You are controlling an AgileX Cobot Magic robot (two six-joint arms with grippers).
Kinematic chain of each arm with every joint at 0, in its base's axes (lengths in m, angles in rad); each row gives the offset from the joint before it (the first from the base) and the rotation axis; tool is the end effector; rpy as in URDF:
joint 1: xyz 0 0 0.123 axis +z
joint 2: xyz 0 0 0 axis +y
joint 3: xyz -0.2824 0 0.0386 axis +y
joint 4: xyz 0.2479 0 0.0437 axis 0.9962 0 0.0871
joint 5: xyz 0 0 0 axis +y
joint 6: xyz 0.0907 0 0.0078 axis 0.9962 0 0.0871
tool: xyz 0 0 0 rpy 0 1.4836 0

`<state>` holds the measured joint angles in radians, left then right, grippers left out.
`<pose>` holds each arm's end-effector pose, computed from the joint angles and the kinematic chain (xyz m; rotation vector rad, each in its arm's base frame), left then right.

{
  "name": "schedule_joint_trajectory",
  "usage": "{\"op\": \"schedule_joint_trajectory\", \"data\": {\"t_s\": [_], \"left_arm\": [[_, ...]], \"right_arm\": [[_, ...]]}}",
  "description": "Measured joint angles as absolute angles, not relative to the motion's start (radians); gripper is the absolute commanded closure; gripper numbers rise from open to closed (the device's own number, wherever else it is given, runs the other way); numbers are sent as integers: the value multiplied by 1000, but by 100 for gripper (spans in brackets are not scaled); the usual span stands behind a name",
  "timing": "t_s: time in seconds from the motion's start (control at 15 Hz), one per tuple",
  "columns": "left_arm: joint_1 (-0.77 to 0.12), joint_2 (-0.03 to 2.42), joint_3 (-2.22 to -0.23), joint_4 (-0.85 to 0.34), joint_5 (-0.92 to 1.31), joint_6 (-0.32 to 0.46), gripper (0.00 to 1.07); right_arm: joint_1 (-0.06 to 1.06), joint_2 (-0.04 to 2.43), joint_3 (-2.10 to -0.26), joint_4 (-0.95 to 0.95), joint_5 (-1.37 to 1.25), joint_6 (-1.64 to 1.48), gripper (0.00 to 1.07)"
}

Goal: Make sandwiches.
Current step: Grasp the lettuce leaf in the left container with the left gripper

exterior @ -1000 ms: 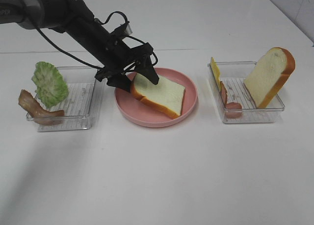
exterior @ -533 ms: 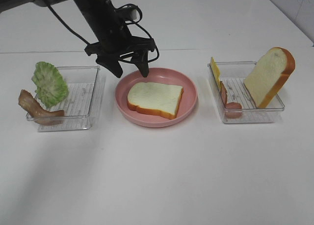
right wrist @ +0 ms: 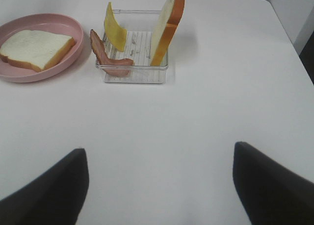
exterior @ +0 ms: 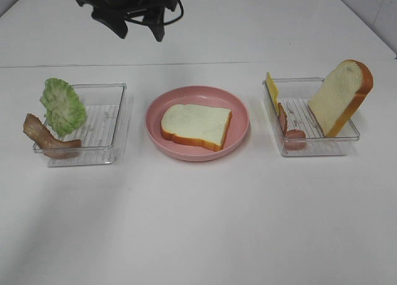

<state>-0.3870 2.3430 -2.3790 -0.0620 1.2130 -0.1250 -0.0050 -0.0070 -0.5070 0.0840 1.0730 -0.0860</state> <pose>0.4729 -0.1984 0.2704 0.3403 2.6596 -0.2488 -0.0074 0.0068 0.2783 -0.0878 2.0381 0.0435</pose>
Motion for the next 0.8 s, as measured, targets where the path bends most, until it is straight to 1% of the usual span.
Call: {"op": "schedule_joint_trajectory", "data": {"t_s": [0.07, 0.2, 0.27, 0.6, 0.67, 0.73, 0.8], "left_arm": [[-341, 2291, -2378, -37, 1213, -125, 38], [-286, 2219, -2325, -37, 1212, -125, 38], [-273, 2203, -2300, -36, 1212, -125, 38], [-144, 2054, -2071, -36, 1217, -126, 38], [-115, 2033, -2029, -20, 1217, -126, 41], [-115, 2033, -2029, -20, 1217, -126, 41], [-93, 2026, -1968, 15, 1216, -126, 43]], "right_arm": [[-5, -7, -507, 84, 1073, -86, 31], [-5, -7, -507, 85, 1073, -86, 31], [-5, -7, -507, 85, 1073, -86, 31], [-5, -7, -507, 92, 1073, -86, 31], [-5, -7, -507, 92, 1073, -86, 31], [-5, -7, -507, 92, 1073, -86, 31], [-5, -7, -507, 92, 1073, -86, 31]]}}
